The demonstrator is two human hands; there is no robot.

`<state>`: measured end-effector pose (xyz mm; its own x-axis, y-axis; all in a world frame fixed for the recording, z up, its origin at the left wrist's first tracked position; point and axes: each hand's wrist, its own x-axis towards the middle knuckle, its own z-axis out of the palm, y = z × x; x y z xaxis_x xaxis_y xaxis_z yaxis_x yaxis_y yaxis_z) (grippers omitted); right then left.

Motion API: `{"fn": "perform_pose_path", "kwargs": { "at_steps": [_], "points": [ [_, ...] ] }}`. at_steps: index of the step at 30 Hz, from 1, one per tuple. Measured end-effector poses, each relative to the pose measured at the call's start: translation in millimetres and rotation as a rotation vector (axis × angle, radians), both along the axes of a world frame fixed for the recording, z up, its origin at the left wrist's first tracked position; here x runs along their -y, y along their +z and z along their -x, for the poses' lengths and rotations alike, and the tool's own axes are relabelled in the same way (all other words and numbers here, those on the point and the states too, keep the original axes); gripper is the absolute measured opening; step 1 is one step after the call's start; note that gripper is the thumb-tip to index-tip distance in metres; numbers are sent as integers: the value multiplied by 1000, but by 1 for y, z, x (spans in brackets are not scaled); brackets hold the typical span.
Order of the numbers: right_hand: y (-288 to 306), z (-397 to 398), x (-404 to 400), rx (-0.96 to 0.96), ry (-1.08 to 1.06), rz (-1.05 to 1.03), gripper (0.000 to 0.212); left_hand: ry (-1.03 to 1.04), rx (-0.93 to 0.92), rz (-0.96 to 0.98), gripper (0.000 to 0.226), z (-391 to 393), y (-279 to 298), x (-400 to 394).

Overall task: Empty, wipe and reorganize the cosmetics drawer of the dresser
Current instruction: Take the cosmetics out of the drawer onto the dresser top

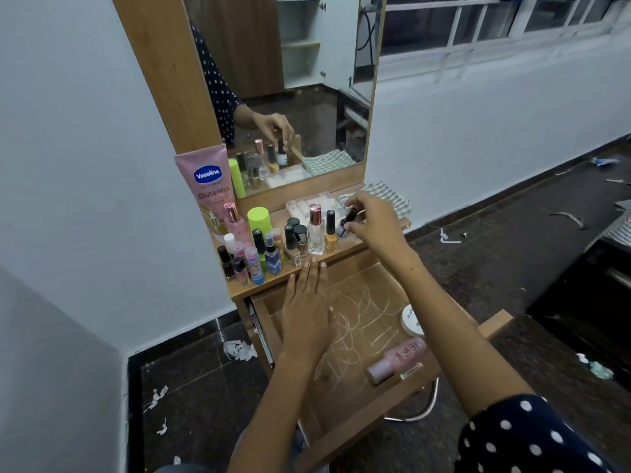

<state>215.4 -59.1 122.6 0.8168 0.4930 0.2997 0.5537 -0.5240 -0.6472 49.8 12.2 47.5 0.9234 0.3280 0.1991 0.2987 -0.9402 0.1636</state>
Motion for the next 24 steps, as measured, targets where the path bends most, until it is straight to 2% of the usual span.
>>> {"fn": "perform_pose_path", "kwargs": {
  "at_steps": [5, 10, 14, 17, 20, 22, 24],
  "points": [
    [-8, -2, -13, 25, -19, 72, 39, -5, -4, 8, 73, 0, 2, -1],
    [-10, -3, -3, -72, 1, -18, 42, 2, -20, 10, 73, -1, 3, -2],
    [-15, 5, 28, -13, -27, -44, 36, 14, -21, -1, 71, -1, 2, -1],
    [-27, 15, 64, -25, 39, 166, 31, 9, -6, 4, 72, -3, 2, -1],
    [-47, 23, 94, -41, 101, 596, 20, 4, -21, -5, 72, -4, 0, -3],
    [-66, 26, 108, -35, 144, 829, 28, 3, -41, -13, 72, -4, 0, -2],
    [-79, 26, 118, -40, 182, 941, 36, 1, -54, -18, 72, -4, 1, -2]
  ]
}}
